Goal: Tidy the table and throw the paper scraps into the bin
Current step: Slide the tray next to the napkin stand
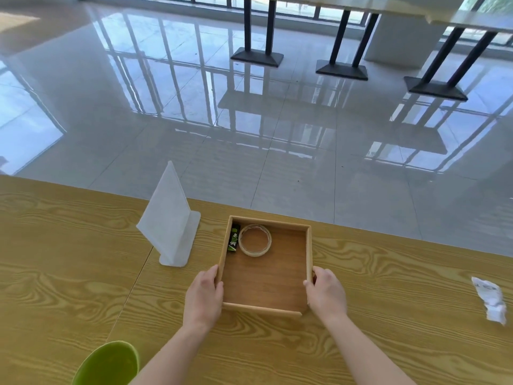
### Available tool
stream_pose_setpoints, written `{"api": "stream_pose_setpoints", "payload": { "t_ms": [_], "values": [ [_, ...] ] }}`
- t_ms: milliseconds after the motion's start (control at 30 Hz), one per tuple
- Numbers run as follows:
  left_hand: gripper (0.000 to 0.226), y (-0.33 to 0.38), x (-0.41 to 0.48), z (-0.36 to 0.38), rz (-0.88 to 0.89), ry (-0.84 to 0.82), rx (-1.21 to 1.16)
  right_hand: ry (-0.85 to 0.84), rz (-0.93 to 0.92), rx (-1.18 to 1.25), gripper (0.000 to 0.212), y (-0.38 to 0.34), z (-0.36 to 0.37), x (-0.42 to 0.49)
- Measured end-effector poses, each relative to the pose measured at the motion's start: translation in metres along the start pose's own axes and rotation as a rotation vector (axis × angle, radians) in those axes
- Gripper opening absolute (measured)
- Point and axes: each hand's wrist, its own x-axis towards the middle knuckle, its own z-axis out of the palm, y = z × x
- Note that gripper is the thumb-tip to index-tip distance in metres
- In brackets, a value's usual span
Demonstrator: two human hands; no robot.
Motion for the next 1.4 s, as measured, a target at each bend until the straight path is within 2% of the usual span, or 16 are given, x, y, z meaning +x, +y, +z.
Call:
{"api": "stream_pose_setpoints", "payload": {
  "t_ms": [167,467,567,667,733,833,967,1400],
  "values": [
    [0.043,-0.013,0.011,-0.016,-0.133,0.048,-0.064,-0.011,-0.041,0.002,0.028,-0.024,0.014,0.008],
    [0.041,-0.029,0.019,-0.032,-0.189,0.076,-0.081,-0.026,-0.076,0.021,0.017,-0.049,0.029,0.01],
    [0.036,-0.031,0.023,-0.037,-0.261,0.092,-0.145,-0.019,-0.083,0.026,0.01,-0.055,0.033,0.01],
    [0.029,-0.029,0.027,-0.051,-0.404,0.22,-0.32,-0.014,-0.089,0.017,0.004,-0.059,0.035,0.009],
    [0.038,-0.029,0.032,-0.062,-0.462,0.341,-0.4,-0.009,-0.084,0.021,0.007,-0.06,0.037,0.008],
    [0.046,-0.031,0.044,-0.077,-0.395,0.429,-0.375,-0.002,-0.083,0.022,0.012,-0.06,0.039,0.007],
    [0.012,-0.037,0.056,-0.084,-0.253,0.411,-0.199,0.001,-0.067,0.015,0.015,-0.061,0.04,0.008],
    [0.022,-0.038,0.064,-0.081,-0.13,0.425,-0.093,0.04,-0.036,0.05,0.027,-0.062,0.046,-0.001]
  ]
}}
